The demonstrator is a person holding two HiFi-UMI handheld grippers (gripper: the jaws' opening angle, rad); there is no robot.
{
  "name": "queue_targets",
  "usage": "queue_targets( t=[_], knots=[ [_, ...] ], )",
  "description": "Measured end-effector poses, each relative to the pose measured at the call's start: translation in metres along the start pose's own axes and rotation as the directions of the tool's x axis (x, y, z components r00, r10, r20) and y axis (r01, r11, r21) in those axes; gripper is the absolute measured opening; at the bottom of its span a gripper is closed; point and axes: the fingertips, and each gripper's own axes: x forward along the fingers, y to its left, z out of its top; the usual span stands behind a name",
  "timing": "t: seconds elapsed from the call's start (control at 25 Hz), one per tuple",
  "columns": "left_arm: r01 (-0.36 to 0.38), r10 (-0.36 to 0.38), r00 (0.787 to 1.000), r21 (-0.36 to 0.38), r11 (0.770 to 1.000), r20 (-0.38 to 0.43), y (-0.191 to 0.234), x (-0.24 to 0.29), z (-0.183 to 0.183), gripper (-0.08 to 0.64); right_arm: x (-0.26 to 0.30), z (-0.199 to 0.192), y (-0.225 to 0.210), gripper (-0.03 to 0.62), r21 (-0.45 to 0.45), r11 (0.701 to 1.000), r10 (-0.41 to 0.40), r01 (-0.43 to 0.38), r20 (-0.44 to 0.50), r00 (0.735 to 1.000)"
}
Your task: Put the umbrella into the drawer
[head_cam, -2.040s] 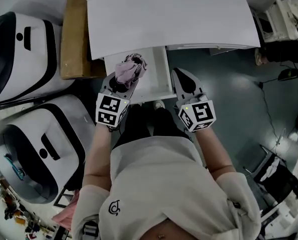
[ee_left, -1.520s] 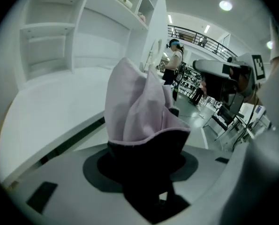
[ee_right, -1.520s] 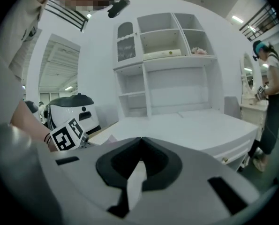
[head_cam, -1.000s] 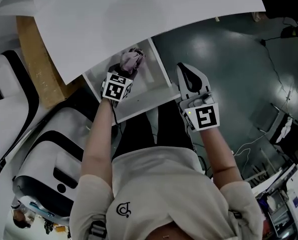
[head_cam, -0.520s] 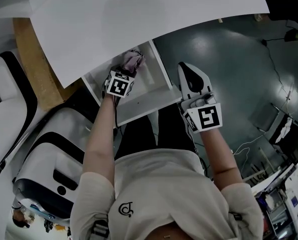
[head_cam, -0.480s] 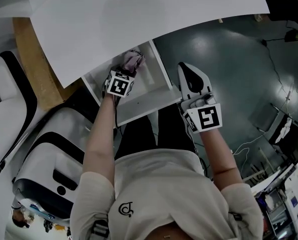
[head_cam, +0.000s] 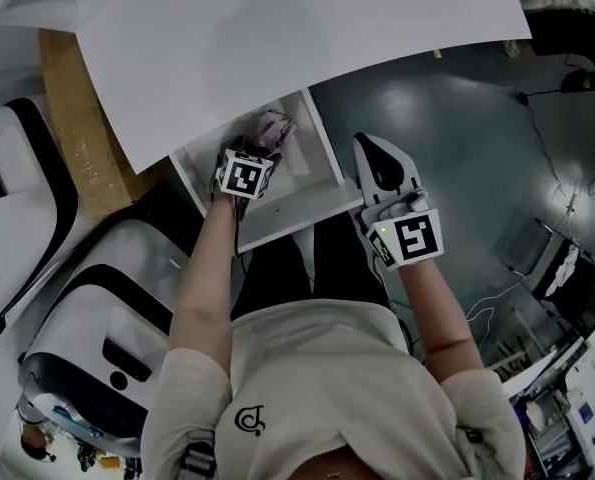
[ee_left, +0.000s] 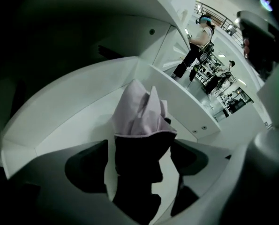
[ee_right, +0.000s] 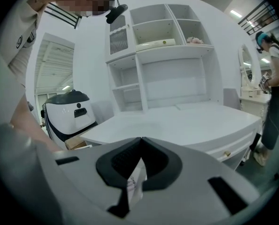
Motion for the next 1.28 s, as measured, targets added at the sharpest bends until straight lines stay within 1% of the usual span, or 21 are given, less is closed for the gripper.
queue_targets(
  t=[0.16,0.24,0.28,0.32,0.4,0.44,0.6,0.64,0.76,0.84,0.96,1.04,1.08,1.16,1.28],
  knots=[
    [-0.037,0.035,0.997,0.019,0.999,0.071,-0.004,-0.028,0.016,0.416,-0.005,0.014,0.010,0.006,-0.019,0.999,0.036,-0.036,0.015,0.999],
    [-0.054,0.053,0.993,0.010,0.998,0.110,-0.009,-0.048,0.022,0.411,-0.007,0.023,0.017,0.006,-0.036,0.998,0.053,-0.052,0.026,0.998],
    [-0.065,0.065,0.989,-0.001,0.998,0.137,-0.011,-0.060,0.026,0.390,-0.009,0.029,0.021,0.006,-0.049,0.997,0.060,-0.058,0.037,0.997],
    [-0.083,0.084,0.982,-0.012,0.996,0.168,-0.013,-0.073,0.031,0.351,-0.010,0.036,0.025,0.006,-0.063,0.996,0.066,-0.063,0.050,0.997],
    [-0.134,0.136,0.963,-0.023,0.991,0.232,-0.016,-0.100,0.040,0.218,-0.013,0.049,0.033,0.006,-0.087,0.993,0.082,-0.075,0.075,0.994],
    [-0.155,0.157,0.953,-0.028,0.987,0.257,-0.019,-0.112,0.044,0.172,-0.015,0.055,0.036,0.006,-0.092,0.992,0.093,-0.085,0.084,0.992],
    [-0.203,0.206,0.922,-0.046,0.978,0.328,-0.034,-0.149,0.056,0.040,-0.023,0.077,0.051,0.006,-0.107,0.983,0.162,-0.151,0.106,0.981],
    [-0.211,0.213,0.915,-0.046,0.976,0.342,-0.038,-0.158,0.058,0.017,-0.026,0.083,0.056,0.006,-0.111,0.980,0.177,-0.165,0.113,0.978],
    [-0.207,0.212,0.898,-0.054,0.977,0.387,-0.051,-0.186,0.063,0.012,-0.035,0.100,0.068,0.006,-0.124,0.973,0.213,-0.197,0.128,0.969],
    [-0.206,0.208,0.880,-0.050,0.977,0.428,-0.058,-0.208,0.070,0.012,-0.039,0.109,0.074,0.006,-0.133,0.969,0.227,-0.209,0.136,0.964],
    [-0.221,0.203,0.837,-0.025,0.975,0.508,-0.066,-0.249,0.087,0.011,-0.040,0.125,0.080,0.006,-0.139,0.966,0.240,-0.219,0.152,0.959],
    [-0.230,0.209,0.804,-0.033,0.973,0.556,-0.072,-0.280,0.096,0.011,-0.043,0.137,0.086,0.006,-0.143,0.962,0.254,-0.232,0.164,0.953],
    [-0.240,0.217,0.785,-0.039,0.970,0.581,-0.075,-0.295,0.100,0.011,-0.046,0.142,0.089,0.006,-0.151,0.959,0.264,-0.240,0.171,0.949],
    [-0.270,0.241,0.737,-0.051,0.961,0.631,-0.080,-0.325,0.105,0.011,-0.052,0.154,0.096,0.006,-0.176,0.949,0.293,-0.261,0.191,0.937],
    [-0.323,0.282,0.645,-0.081,0.943,0.710,-0.080,-0.371,0.111,0.011,-0.056,0.175,0.109,0.006,-0.213,0.934,0.332,-0.285,0.234,0.914]
  ],
)
